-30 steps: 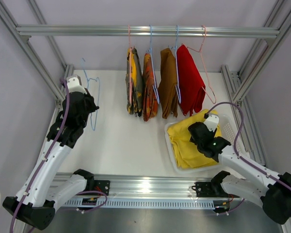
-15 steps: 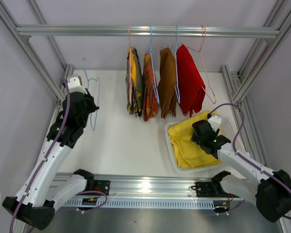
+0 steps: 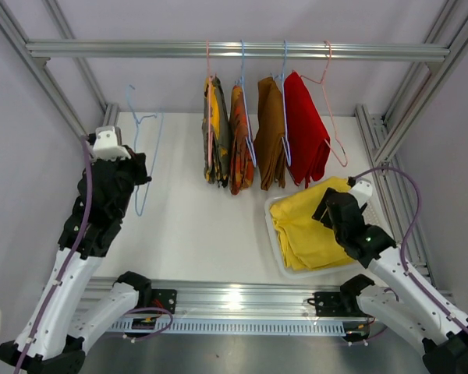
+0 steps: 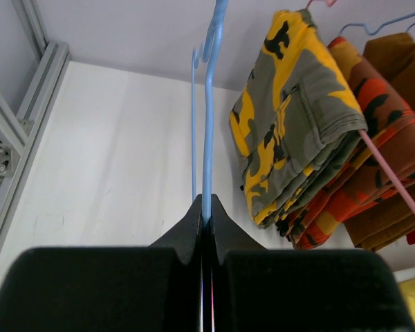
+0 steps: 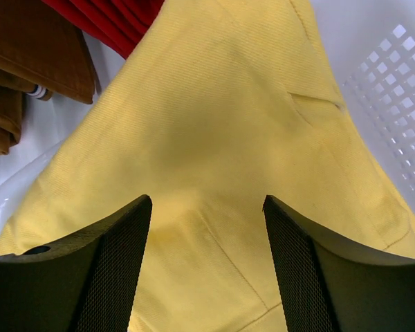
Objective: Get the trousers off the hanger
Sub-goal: Place the hanger at the clothesline.
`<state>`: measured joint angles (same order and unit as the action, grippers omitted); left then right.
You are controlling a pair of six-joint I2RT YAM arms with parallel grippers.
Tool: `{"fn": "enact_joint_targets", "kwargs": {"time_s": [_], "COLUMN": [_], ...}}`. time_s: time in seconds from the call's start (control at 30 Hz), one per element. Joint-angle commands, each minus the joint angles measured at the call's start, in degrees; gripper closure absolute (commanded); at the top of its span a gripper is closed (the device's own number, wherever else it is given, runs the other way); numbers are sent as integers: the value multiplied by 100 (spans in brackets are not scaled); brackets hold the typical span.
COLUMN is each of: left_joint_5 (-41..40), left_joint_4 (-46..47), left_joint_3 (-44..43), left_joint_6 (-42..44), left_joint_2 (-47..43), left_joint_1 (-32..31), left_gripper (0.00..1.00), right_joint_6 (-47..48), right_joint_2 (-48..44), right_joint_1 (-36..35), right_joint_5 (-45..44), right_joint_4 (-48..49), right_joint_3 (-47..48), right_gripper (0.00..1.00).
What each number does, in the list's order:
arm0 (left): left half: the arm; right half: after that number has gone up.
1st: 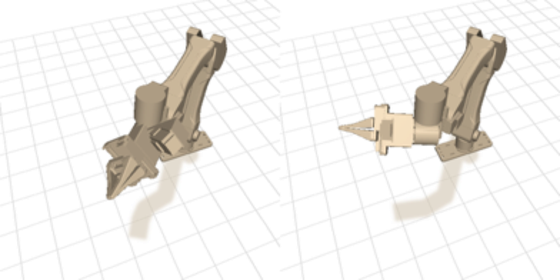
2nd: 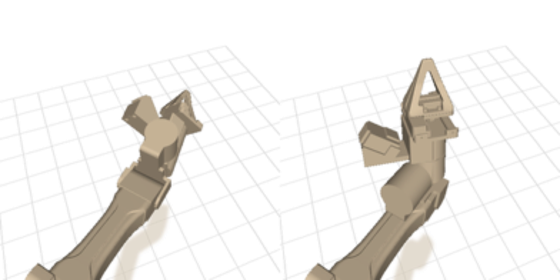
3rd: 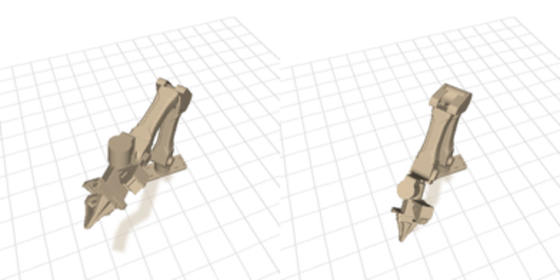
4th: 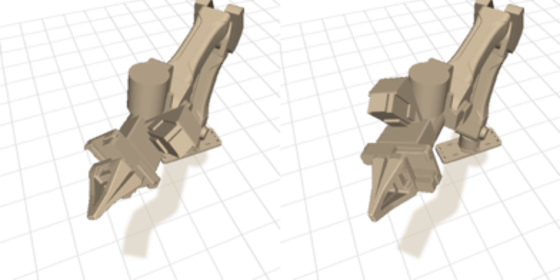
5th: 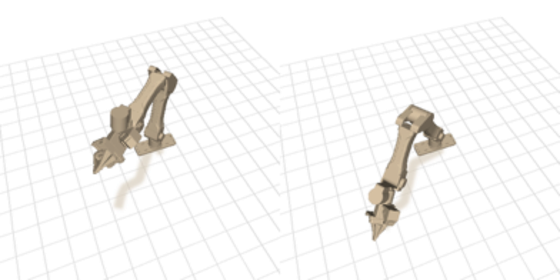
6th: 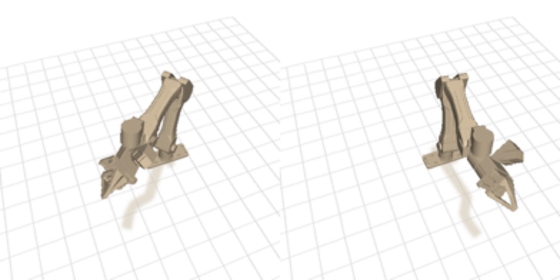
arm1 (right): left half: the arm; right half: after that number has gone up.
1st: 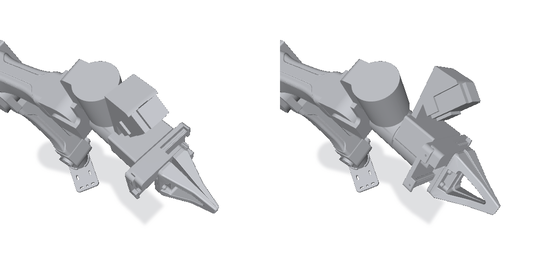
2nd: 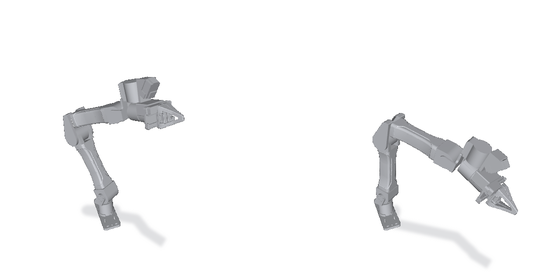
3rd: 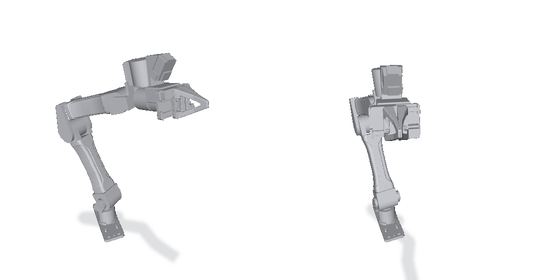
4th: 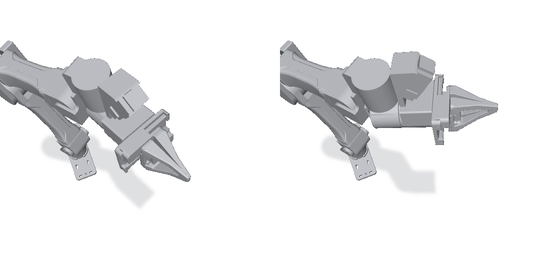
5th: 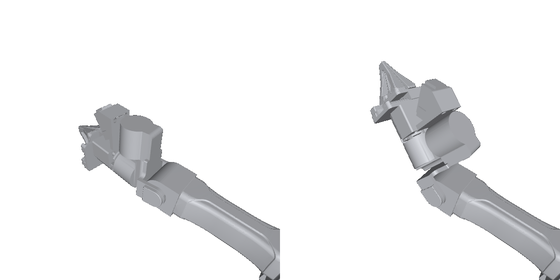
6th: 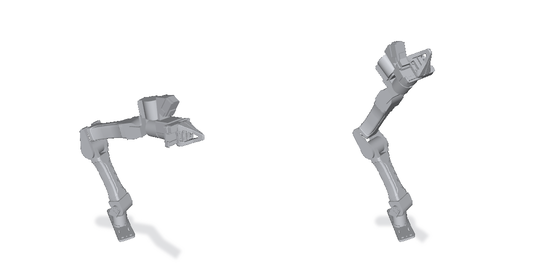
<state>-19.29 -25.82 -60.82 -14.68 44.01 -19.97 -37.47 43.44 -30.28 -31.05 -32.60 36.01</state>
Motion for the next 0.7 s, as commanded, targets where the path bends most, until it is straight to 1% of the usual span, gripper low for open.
{"fn": "enact_joint_targets", "kwargs": {"time_s": [0.0, 0.13, 0.17, 0.23, 0.37, 0.6, 0.67], "left_joint_5": [276, 329, 294, 154, -31, -250, -338], "left_joint_4": [324, 446, 473, 482, 368, 508, 464], "left_joint_3": [-211, -238, -246, -378, -746, -1063, -1335], "left_joint_6": [220, 220, 220, 228, 220, 193, 193], "left_joint_2": [-147, -165, -147, -33, 292, 696, 950], "left_joint_1": [-60, -60, -51, -60, -60, -60, -60], "left_gripper": [100, 100, 99, 100, 100, 100, 100], "right_joint_6": [284, 311, 328, 381, 469, 496, 496], "right_joint_2": [112, 200, 217, 340, 499, 455, 481], "right_joint_1": [-30, -13, -13, -13, -30, -39, -39], "right_joint_5": [63, 362, 467, 556, 635, 741, 741], "right_joint_4": [332, 886, 1148, 1369, 1458, 1467, 1467], "right_joint_3": [-242, -752, -962, -1113, -1061, -1078, -1078], "right_gripper": [30, 30, 30, 30, 27, 23, 23]}}
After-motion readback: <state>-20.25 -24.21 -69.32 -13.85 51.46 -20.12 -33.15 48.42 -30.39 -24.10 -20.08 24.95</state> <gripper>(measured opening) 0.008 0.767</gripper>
